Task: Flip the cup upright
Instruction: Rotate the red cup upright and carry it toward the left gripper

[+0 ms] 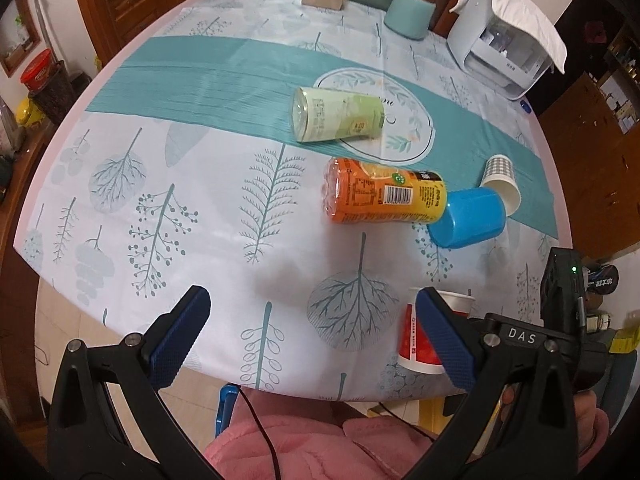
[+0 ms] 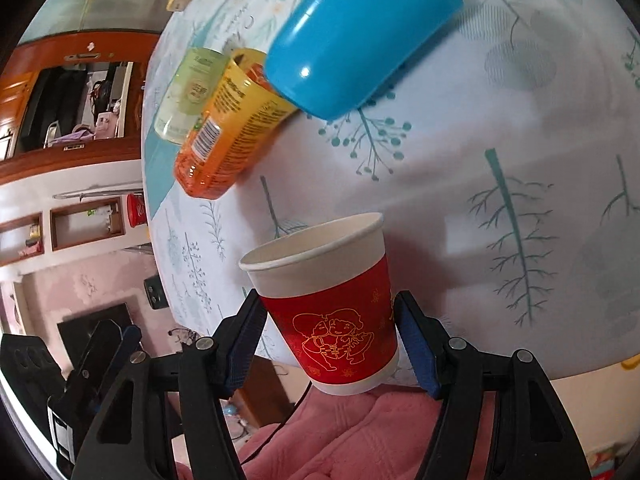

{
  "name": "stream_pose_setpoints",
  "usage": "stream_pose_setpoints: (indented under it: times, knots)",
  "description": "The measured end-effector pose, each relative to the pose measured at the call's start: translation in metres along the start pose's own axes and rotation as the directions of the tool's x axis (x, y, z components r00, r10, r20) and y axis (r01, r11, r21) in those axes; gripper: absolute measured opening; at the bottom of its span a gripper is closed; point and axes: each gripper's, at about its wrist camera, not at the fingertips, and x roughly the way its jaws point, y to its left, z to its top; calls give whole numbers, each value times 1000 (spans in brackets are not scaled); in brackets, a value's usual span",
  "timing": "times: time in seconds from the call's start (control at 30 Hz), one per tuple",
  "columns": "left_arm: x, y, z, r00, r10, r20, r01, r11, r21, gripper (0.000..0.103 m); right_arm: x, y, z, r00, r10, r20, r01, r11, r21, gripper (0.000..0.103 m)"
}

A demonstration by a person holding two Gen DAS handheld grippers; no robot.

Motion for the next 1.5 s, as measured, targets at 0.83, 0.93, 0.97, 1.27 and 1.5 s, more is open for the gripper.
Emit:
stream_pose_setpoints:
  times: [0.83,0.93,0.97,1.27,1.5]
  knots:
    - [47,-11,11,983,55,-173,-44,997,62,102,-7,-1,28,1000,13,-21,-12,1000,28,81]
    - [54,-19,10,980,28,-199,-13,997,78,102,-22,3,26,1000,5,31,-4,1000,-18,81]
    - [56,-22,9,977,18,-211,0,996,84,102,-28,5,26,999,-1,54,3,999,-35,81]
    - [82,-64,1,954,-37,-297,90,982,166,102,-75,0,17,962,-118,248,143,986,-88,82]
    - [105,-93,0,929,-77,-361,155,969,194,102,-83,-28,10,945,-206,254,223,974,-38,82]
